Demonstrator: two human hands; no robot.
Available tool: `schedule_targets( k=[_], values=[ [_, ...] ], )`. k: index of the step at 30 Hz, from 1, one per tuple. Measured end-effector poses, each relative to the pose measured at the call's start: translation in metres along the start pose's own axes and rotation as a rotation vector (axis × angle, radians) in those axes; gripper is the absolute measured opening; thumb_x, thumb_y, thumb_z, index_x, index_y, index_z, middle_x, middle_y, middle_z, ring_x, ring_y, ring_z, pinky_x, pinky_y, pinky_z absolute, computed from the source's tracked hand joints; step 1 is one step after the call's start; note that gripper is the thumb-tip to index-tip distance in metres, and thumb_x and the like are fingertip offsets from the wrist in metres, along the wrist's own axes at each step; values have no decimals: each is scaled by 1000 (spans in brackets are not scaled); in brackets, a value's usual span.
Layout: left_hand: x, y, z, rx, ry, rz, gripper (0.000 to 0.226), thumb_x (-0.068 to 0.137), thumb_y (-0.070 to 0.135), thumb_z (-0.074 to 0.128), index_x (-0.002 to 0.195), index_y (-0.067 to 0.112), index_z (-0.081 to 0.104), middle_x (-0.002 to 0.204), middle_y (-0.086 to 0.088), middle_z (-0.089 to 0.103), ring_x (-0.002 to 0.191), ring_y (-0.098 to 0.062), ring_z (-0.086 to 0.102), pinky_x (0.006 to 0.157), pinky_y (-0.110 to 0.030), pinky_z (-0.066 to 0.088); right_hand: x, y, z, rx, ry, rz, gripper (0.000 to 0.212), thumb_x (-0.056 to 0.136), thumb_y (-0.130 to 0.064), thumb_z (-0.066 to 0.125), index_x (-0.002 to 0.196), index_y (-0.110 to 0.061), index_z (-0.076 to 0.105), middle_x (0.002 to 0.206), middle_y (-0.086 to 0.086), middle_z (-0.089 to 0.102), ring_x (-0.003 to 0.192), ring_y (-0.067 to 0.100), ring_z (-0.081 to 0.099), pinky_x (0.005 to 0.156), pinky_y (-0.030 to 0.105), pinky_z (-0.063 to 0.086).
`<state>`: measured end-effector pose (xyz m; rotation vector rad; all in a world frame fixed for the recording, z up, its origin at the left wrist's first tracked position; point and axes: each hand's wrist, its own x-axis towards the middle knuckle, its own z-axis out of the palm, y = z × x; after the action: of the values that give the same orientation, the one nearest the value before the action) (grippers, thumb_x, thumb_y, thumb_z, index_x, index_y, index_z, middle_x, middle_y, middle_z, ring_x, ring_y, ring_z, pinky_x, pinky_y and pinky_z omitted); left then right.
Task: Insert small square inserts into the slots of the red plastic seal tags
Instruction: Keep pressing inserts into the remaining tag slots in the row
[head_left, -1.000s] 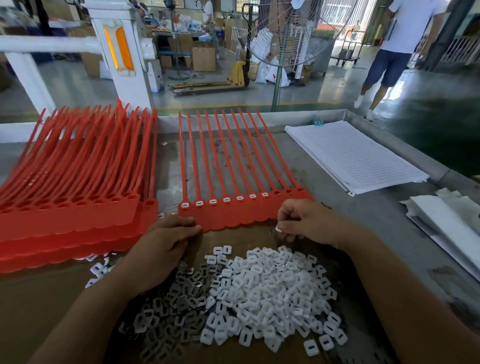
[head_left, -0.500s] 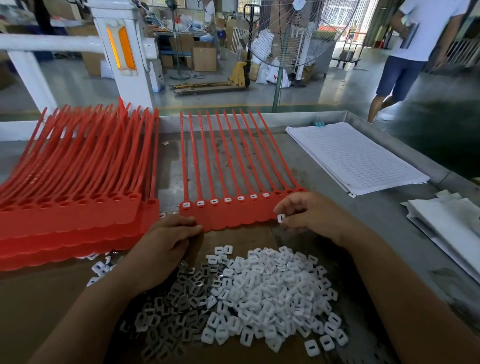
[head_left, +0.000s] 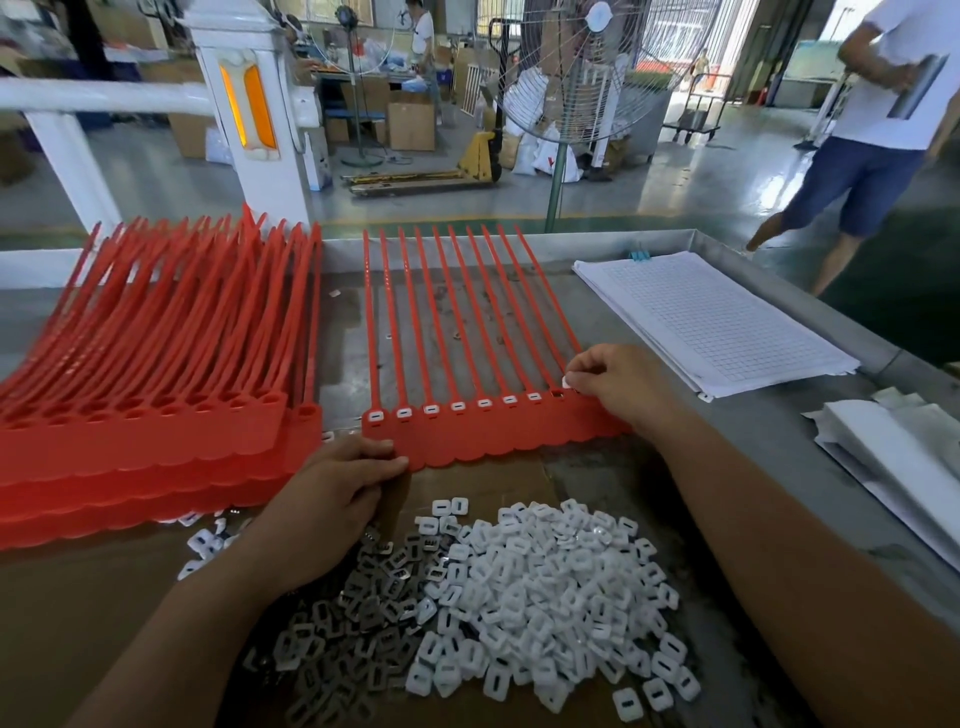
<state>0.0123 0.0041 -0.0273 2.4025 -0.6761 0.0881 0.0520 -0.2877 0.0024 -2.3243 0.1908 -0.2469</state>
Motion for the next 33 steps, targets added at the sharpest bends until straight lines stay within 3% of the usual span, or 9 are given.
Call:
schedule_targets(
  k=[2,6,9,14,22,28,31,33],
  values=[
    [0,1,0,0,-2,-8,38,92,6,45,125,23,54,132,13,41,117,5,28,91,1,13,6,2,8,43,-33,15,7,84,-5,63,88,-1,67,72,-2,57,65,5,49,59,14,38],
    [-1,2,-2,-9,0,-11,38,92,5,44,125,21,54,131,13,41,116,5,28,88,6,11,11,6,14,10,-67,16,7,83,-3,64,85,2,68,65,-8,55,64,7,50,62,21,40],
    [-1,3,-2,-1,-3,-6,38,92,5,45,125,20,54,131,12,41,116,4,28,87,7,12,13,6,13,-30,-85,-7,7,83,-4,64,82,2,68,66,-12,54,64,5,50,59,18,39],
    [-1,3,-2,19,-11,-5,38,92,6,45,126,21,53,132,12,40,113,6,25,80,13,10,14,4,12,-125,-116,-17,16,83,-9,63,69,-15,62,72,-9,56,74,9,53,72,24,40],
    [0,3,-2,25,-15,-7,38,92,6,45,125,21,54,133,12,40,115,6,26,83,11,11,18,-3,11,-133,-91,49,27,76,-5,69,64,-25,57,77,-5,58,80,12,55,75,25,42],
    [-1,4,-3,22,-19,-17,39,93,7,44,127,23,52,135,13,39,116,7,24,91,0,12,26,-12,8,-196,-142,150,12,75,-7,72,80,-16,67,94,1,63,95,17,57,79,26,42],
    [-1,4,-3,21,-22,-20,38,93,7,44,127,23,52,135,13,39,116,7,24,91,1,12,29,-17,4,-199,-205,166,22,77,-5,68,98,-9,69,108,7,66,94,18,56,86,29,44],
    [0,3,-3,22,-20,-20,39,92,7,44,126,23,52,134,13,39,116,7,25,89,2,13,29,-19,3,-260,-232,151,20,79,-8,68,99,-11,70,111,3,64,101,18,56,88,28,42]
  ],
)
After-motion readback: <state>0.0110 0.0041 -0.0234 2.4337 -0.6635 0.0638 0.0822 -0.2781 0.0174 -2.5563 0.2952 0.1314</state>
